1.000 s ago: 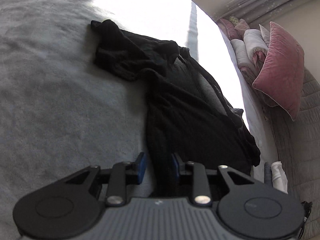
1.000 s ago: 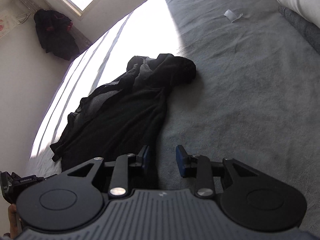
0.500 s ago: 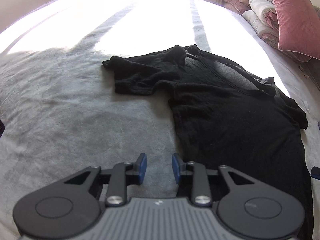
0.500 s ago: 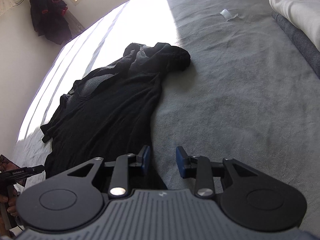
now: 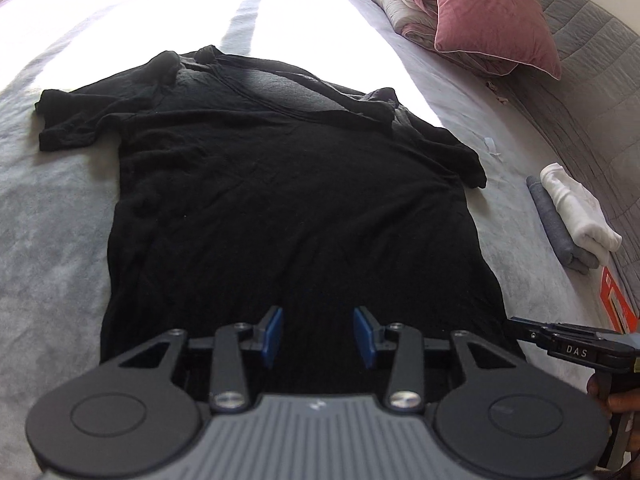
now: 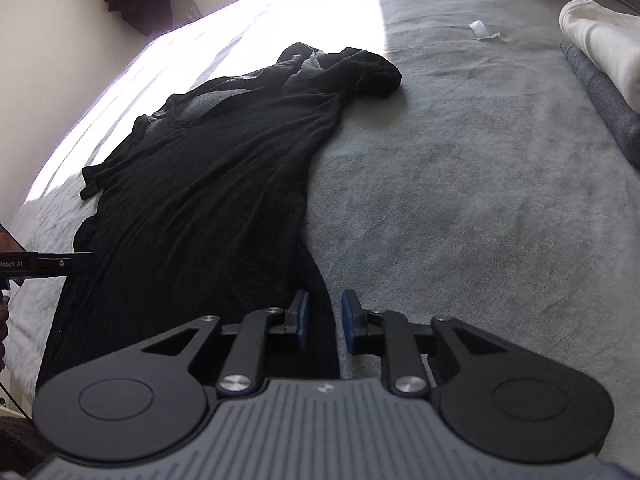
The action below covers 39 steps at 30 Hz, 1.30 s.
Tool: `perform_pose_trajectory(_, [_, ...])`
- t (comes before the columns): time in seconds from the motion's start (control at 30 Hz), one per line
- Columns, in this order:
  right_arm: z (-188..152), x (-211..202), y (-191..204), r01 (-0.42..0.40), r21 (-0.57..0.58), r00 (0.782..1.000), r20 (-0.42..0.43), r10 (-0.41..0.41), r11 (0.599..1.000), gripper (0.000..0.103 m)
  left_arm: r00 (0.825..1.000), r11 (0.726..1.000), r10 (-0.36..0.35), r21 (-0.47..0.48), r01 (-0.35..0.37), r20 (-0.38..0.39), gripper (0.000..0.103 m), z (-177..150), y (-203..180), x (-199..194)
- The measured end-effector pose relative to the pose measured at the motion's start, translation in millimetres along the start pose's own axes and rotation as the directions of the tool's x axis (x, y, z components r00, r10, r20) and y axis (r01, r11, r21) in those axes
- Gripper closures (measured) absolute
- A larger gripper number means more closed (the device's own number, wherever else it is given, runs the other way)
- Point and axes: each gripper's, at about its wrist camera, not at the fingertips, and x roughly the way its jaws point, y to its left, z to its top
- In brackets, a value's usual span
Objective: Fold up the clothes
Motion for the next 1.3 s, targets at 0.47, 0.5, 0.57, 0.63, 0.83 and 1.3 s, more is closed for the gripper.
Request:
perform_pose_trajectory(0.47, [0,-11,-1,0.067,-0.025,0.998,0.0,-0.067,0.997,0.093,1.0,0.999,0.007,0.036,-0.008,0.015,0.063,0,-17,13])
perform_pose_trajectory(0.5, [2,-11,-4,0.039,0.0,0.999,0.007,-0.039,0.999,0.089,1.0,0.999,-0.002,0.036,0.001,0.022,0.063,1,-17,13])
perform_pose_trajectory(0.57, [9,-14,-13,-0.034,0.063,0.998,0.053,0.031,0.997,0.088,0.998,0.999,-0.028,0.037,0.026,0.048,0.063,2,-18,13])
perform_pose_trajectory(0.63, [15,-13,-25,-0.118,0.147,0.989,0.108,0.103,0.982,0.079,0.995,0.997,-0.057,0.051,0.053,0.079,0.063,3,-21,15])
perform_pose_trajectory(0.83, [38,22,-54,-0.268,0.355,0.958,0.197,0.208,0.896,0.071,0.98,0.99,-0.115,0.1,0.099,0.161,0.064,2,-32,30])
perform_pose_trajectory(1.3, [79,76,-67,-0.345,0.43,0.926,0.299,0.229,0.834,0.082,0.966,0.98,-0.186,0.098,0.171,0.179,0.063,5,-32,61])
